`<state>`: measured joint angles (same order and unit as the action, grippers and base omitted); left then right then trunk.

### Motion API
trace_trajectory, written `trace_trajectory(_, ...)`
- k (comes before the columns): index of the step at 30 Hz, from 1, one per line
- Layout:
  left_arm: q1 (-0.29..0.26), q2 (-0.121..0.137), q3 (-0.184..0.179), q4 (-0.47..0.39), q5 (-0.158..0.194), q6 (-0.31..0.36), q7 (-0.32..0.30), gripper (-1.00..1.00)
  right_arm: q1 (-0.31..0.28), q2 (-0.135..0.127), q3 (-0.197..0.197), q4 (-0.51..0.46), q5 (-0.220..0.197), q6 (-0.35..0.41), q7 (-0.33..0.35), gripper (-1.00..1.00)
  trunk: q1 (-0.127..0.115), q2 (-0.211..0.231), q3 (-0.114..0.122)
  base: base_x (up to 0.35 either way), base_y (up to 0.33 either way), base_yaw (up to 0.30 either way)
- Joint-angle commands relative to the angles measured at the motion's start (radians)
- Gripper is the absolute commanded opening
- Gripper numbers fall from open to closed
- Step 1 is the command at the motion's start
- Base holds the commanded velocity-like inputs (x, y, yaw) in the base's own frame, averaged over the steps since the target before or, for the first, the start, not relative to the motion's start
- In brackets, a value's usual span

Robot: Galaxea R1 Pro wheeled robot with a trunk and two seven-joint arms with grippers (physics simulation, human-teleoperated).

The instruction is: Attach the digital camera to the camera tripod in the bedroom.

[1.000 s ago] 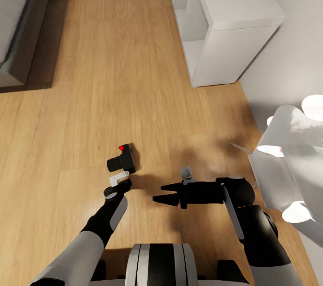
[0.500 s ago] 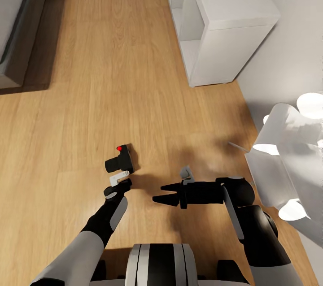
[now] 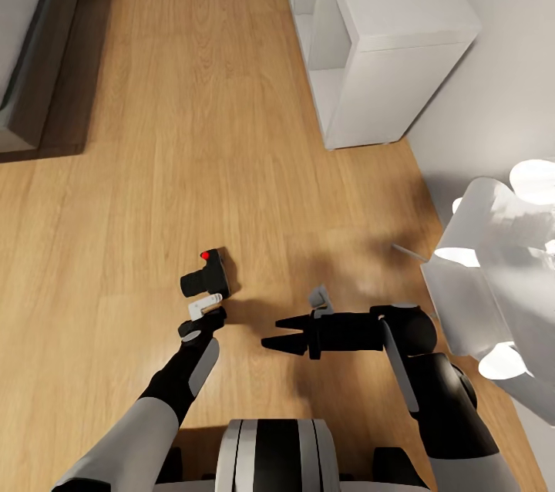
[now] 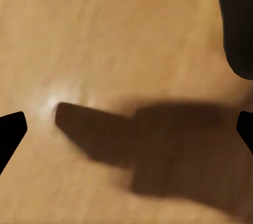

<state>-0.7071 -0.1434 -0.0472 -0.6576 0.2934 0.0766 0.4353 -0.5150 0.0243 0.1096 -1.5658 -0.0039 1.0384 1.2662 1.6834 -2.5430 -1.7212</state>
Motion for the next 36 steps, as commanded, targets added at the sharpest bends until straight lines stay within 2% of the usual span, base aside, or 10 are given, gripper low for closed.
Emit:
trace_trajectory(1, 0.000, 0.001, -0.005, -0.002, 0.006, 0.005, 0.008, 1.00, 0.000, 0.001, 0.000, 0.000, 0.000, 0.009, 0.002, 1.00, 0.000, 0.000, -0.001, 0.000, 0.000, 0.000)
trace_trajectory(10, 0.000, 0.001, -0.005, -0.002, 0.006, 0.005, 0.008, 1.00, 0.000, 0.003, 0.006, 0.000, -0.002, 0.009, 0.004, 1.00, 0.000, 0.000, -0.001, 0.000, 0.000, 0.000)
trace_trajectory(12, 0.000, 0.010, -0.006, -0.011, 0.009, 0.005, -0.003, 1.00, 0.001, 0.009, -0.001, 0.009, 0.010, -0.003, -0.001, 1.00, 0.000, 0.000, -0.001, 0.000, 0.000, 0.000)
trace_trajectory(19, 0.000, 0.010, -0.006, -0.011, 0.008, 0.005, -0.004, 1.00, 0.001, 0.010, -0.002, 0.008, 0.017, -0.042, -0.002, 1.00, 0.000, 0.000, -0.001, 0.000, 0.000, 0.000)
trace_trajectory(28, 0.000, 0.011, -0.006, -0.013, 0.009, 0.005, -0.003, 1.00, 0.001, -0.001, 0.000, 0.008, 0.020, -0.050, -0.006, 1.00, 0.000, 0.000, -0.001, 0.000, 0.000, 0.000)
trace_trajectory(36, 0.000, 0.012, -0.006, -0.013, 0.009, 0.005, -0.003, 1.00, 0.001, -0.001, 0.002, 0.011, 0.020, -0.053, -0.013, 1.00, 0.000, 0.000, -0.001, 0.000, 0.000, 0.000)
